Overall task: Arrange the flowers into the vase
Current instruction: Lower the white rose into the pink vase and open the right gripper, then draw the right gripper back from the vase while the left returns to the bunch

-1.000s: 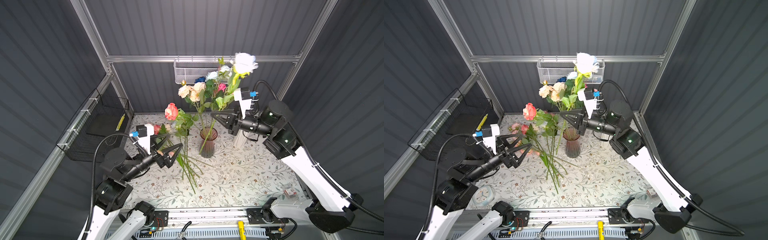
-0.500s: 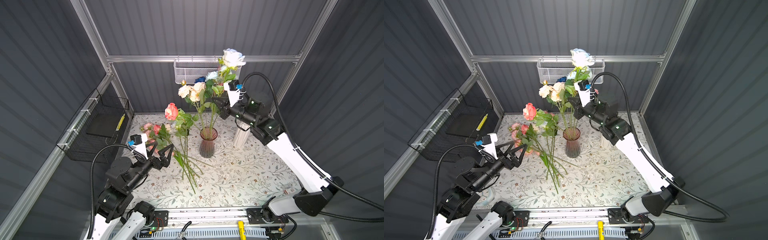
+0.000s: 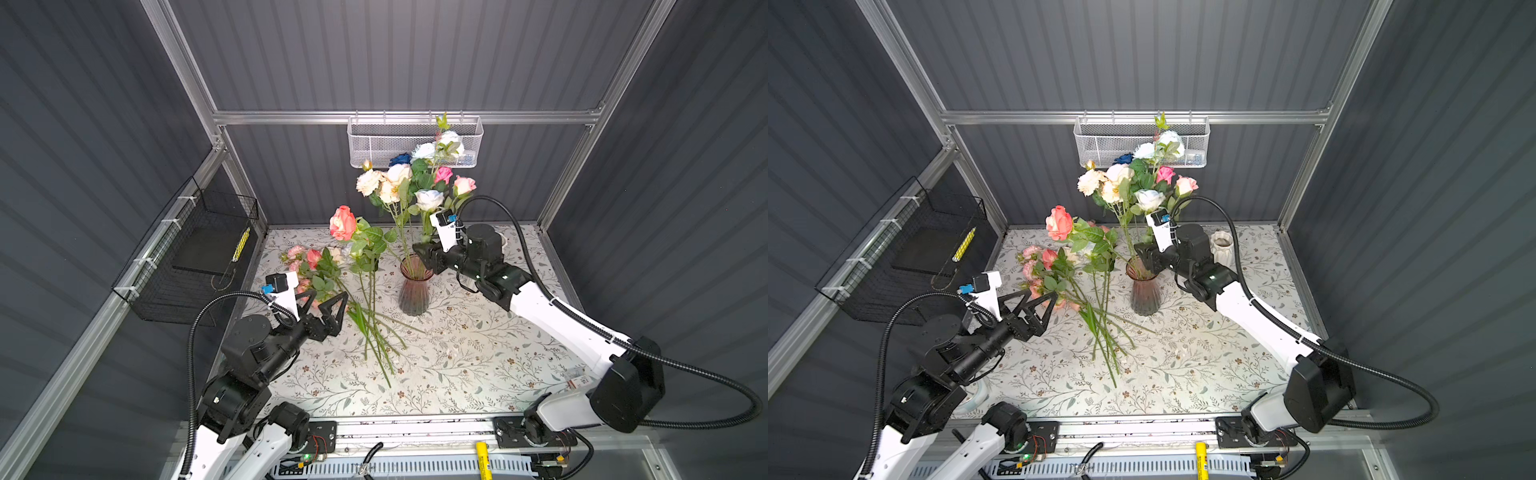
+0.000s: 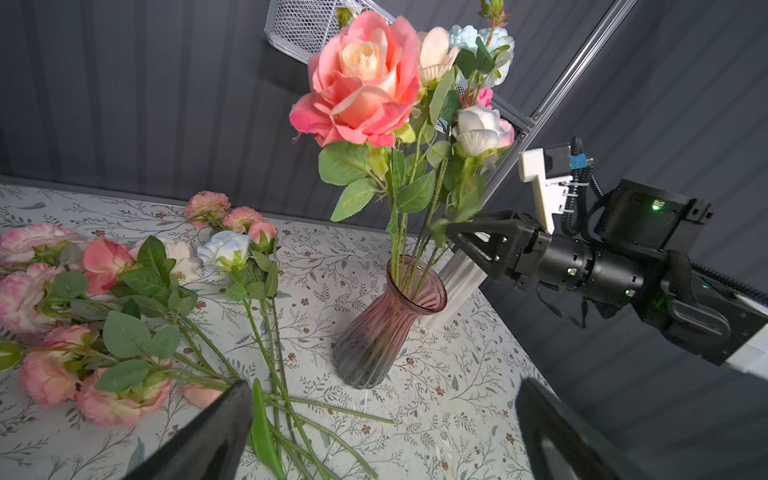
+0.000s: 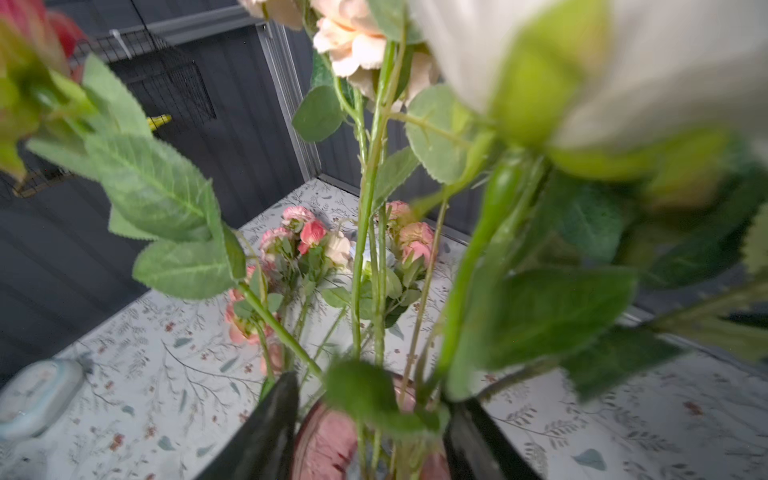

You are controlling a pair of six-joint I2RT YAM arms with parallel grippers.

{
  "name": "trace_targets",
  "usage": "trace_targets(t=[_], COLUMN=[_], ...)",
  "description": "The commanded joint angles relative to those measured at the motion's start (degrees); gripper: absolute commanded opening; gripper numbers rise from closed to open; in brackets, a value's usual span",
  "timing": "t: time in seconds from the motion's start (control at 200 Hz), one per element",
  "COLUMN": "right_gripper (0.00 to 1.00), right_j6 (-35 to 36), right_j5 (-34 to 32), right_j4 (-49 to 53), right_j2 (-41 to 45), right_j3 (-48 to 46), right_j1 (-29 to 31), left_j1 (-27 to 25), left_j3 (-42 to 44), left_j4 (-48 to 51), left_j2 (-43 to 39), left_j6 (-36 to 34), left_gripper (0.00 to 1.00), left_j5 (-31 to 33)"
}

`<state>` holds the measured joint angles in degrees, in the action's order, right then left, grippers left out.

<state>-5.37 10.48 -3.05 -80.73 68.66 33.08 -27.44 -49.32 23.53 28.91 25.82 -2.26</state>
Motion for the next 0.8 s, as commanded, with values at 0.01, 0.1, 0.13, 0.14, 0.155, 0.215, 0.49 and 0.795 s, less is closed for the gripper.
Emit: trace_targets(t=[0.01,0.1,0.13,0.14,0.155,0.215,0.49,0.795], right_gripper=[0.68,0.7,0.71,0.71,0.71,0.72,0.73,0.72], right_j6=[-4.5,-6.5,-7.3,-7.5,-7.7,-9.1,-12.6,-13.6], right_j5=[0.8,0.6,0.6,0.6,0.6,0.8,0.9,0.7], right_j4=[-6.0,-7.0,-7.5,-7.7,-7.9,-8.4,-7.9,-5.9], right_j2=[5.8,9.7,11.0,11.6,12.1,15.3,28.2,34.3], right_j3=[-2.6,-5.5,-6.6,-7.1,-7.4,-9.4,-16.3,-20.9], right_j1=[-0.1,-0.1,-0.1,0.0,-0.1,0.0,-0.1,-0.1], left_j1=[-0.1,-0.1,-0.1,-0.1,-0.1,-0.1,-0.1,-0.1], left_j3=[1.5,2.3,2.5,2.6,2.7,3.3,8.1,17.6], left_j4=[-0.5,-0.6,-0.6,-0.6,-0.6,-0.6,-1.1,-17.3], left_j2=[0.5,0.6,0.7,0.7,0.7,0.9,2.9,19.7], left_j6=[1.2,1.4,1.5,1.6,1.7,1.9,4.3,7.0], left_gripper=[1.0,1.0,1.0,1.0,1.0,1.0,0.93,0.63], left_j5=[1.3,1.8,1.9,1.9,1.9,2.1,5.7,1.0])
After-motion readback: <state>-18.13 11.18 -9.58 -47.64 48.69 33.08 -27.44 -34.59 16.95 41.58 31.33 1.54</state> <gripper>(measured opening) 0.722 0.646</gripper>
